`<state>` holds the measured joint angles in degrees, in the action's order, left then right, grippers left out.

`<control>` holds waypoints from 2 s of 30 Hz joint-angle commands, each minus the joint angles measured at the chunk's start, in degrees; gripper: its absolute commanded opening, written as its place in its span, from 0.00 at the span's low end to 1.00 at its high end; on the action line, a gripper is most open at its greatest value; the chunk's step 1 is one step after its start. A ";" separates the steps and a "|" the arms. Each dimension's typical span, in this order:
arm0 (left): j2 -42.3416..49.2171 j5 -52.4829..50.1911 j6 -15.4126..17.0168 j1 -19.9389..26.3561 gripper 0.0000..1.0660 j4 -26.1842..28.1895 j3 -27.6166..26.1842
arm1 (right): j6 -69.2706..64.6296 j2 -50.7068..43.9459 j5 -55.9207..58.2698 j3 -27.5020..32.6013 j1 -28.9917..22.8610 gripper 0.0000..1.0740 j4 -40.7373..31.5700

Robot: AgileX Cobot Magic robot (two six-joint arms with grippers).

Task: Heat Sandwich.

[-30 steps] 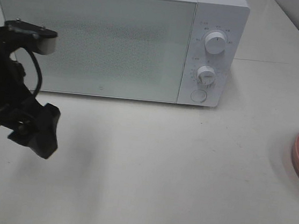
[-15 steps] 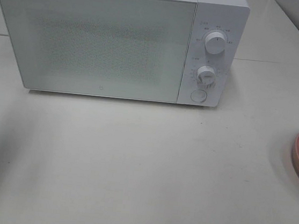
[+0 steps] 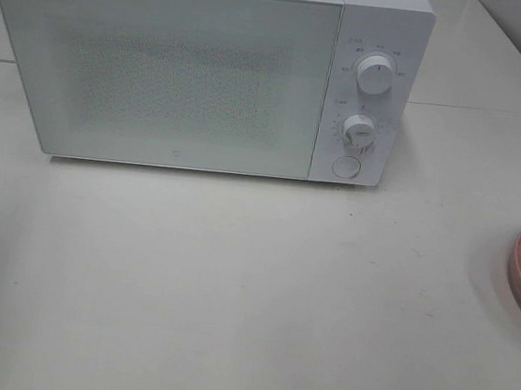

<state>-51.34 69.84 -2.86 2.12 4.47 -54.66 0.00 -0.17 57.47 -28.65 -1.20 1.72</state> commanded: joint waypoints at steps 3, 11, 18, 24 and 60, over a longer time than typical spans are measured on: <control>7.73 0.69 -0.06 0.00 0.92 -1.95 3.09 | 0.00 -1.55 -0.23 0.11 0.46 0.71 -0.06; 20.11 -4.24 -0.23 0.00 0.92 -2.01 16.56 | 0.00 -1.55 -0.23 0.11 0.46 0.71 -0.06; 33.12 -8.71 -0.06 0.00 0.92 -2.29 25.15 | 0.00 -1.55 -0.23 0.11 0.46 0.71 -0.06; 39.65 -8.71 0.11 0.00 0.92 -2.46 25.10 | 0.00 -1.55 -0.23 0.11 0.46 0.71 -0.06; 53.11 -8.77 0.17 -0.46 0.92 -2.46 25.10 | 0.00 -1.55 -0.23 0.11 0.46 0.71 -0.06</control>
<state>0.23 61.71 -2.92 2.01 1.95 -29.56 0.00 -0.17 57.47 -28.65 -1.20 1.72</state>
